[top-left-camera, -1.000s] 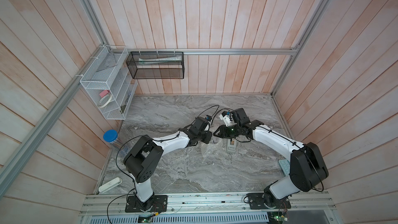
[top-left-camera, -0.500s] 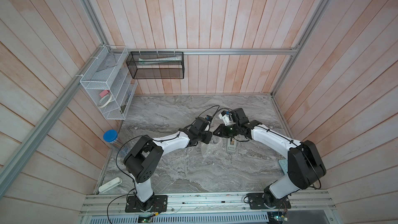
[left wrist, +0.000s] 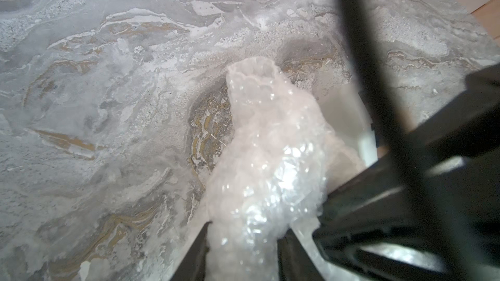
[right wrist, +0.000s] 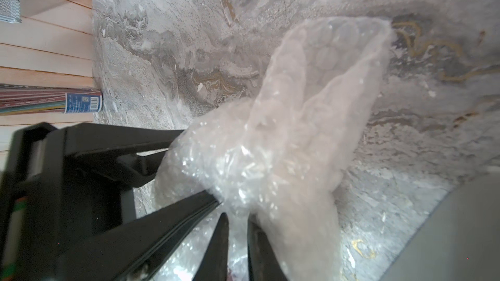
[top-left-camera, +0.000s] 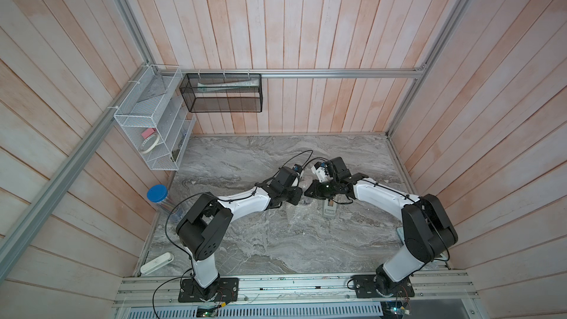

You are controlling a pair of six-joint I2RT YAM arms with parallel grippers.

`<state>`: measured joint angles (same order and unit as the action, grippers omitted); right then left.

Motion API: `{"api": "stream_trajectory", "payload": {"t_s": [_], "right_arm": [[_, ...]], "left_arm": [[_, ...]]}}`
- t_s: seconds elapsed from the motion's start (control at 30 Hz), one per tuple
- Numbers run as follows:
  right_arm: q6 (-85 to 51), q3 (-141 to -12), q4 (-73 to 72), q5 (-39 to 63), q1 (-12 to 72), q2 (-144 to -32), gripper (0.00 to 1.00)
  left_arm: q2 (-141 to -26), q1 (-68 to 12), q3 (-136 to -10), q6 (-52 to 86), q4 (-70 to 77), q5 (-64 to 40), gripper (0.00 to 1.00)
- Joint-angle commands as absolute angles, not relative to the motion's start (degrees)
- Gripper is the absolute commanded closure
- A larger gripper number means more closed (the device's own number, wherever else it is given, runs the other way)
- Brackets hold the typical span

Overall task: Wrap mugs in bubble wrap
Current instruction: Stick the tape on the bubble wrap.

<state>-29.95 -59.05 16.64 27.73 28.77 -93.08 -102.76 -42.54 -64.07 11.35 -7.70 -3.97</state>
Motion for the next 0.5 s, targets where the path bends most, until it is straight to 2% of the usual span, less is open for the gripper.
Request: {"api": "stream_trajectory", "payload": {"t_s": [0.0,0.23,0.47], "right_arm": [[-30.84,-59.22,18.19,26.57,28.65,-90.14,0.84],[-30.26,-58.81,16.99,24.96,28.65,-93.47,0.85],[-30.66,-58.37,14.69,23.38,28.79,-97.86,0.90]], "left_arm": [[-102.56,-43.06,-64.96,10.52,-8.79,-3.42,0.60],[-102.39,-43.16,-64.89,10.55,-8.78,-3.31,0.60],[-102.03,-43.22,-65.01,10.33,-9.15,-2.90,0.60]]}}
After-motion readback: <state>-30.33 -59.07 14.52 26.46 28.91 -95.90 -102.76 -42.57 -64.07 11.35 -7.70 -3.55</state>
